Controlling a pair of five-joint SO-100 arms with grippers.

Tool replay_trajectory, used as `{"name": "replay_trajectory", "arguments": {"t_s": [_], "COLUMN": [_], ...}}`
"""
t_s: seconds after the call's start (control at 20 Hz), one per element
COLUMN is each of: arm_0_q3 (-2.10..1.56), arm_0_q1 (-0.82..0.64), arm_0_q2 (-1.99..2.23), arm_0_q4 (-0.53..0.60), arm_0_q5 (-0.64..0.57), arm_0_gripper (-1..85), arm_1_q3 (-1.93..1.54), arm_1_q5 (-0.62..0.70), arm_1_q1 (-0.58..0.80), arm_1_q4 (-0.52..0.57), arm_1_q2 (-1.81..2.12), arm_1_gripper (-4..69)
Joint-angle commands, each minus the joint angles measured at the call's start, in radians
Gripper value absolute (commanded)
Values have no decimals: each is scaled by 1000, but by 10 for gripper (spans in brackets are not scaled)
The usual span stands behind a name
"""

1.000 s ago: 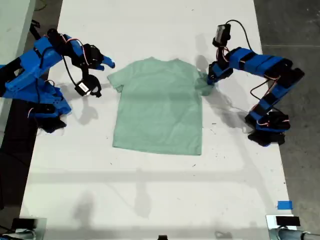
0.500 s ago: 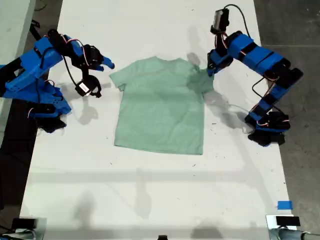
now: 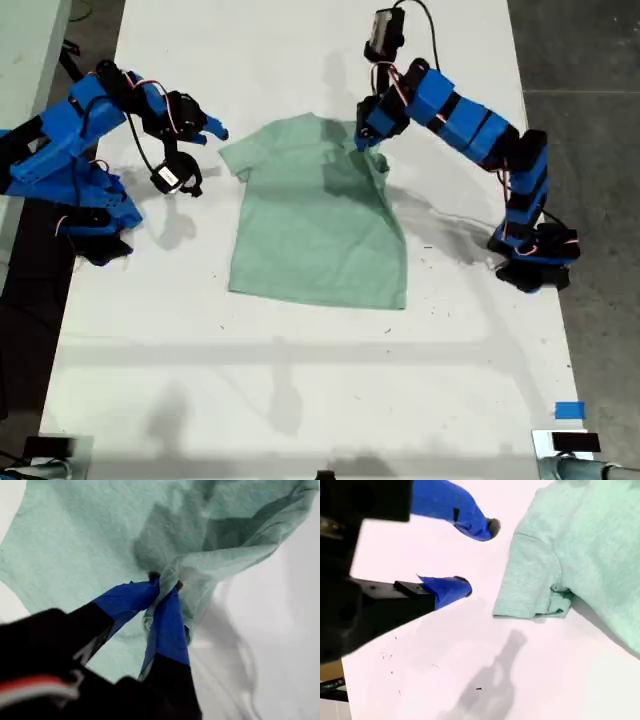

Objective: Fold t-shirt

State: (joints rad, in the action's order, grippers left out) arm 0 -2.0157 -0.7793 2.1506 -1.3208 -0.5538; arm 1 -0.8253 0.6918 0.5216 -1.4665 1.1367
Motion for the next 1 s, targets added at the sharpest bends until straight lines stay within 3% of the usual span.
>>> {"name": "replay_trajectory", "arguments": {"t_s": [0.0,0.25,0.35,0.4,0.45,0.65,0.85,0.95], "arm_0_q3": [5,-15,-21,-26,-34,-54,-57,-46], "arm_0_q1": [-14,-14,-12,-12,-15,-28,-41,-43], "arm_0_q2": [26,43,48,52,55,57,37,11], "arm_0_q4": [14,15,17,17,17,34,55,69], "arm_0_q5": [-6,-2,0,0,0,2,2,-3], "arm_0_gripper": [177,177,177,180,185,206,224,224], "arm_1_q3": [86,86,89,97,109,130,98,-28], "arm_1_q5": [-48,-101,-104,-112,-74,-46,-17,20], "arm_1_q1": [-49,-83,-86,-86,-89,-57,6,31], "arm_1_q4": [95,264,310,301,288,118,-91,-121], "arm_1_q2": [-20,-179,-209,-202,-186,-51,156,305], "arm_1_gripper": [-17,6,227,284,387,290,261,225]}}
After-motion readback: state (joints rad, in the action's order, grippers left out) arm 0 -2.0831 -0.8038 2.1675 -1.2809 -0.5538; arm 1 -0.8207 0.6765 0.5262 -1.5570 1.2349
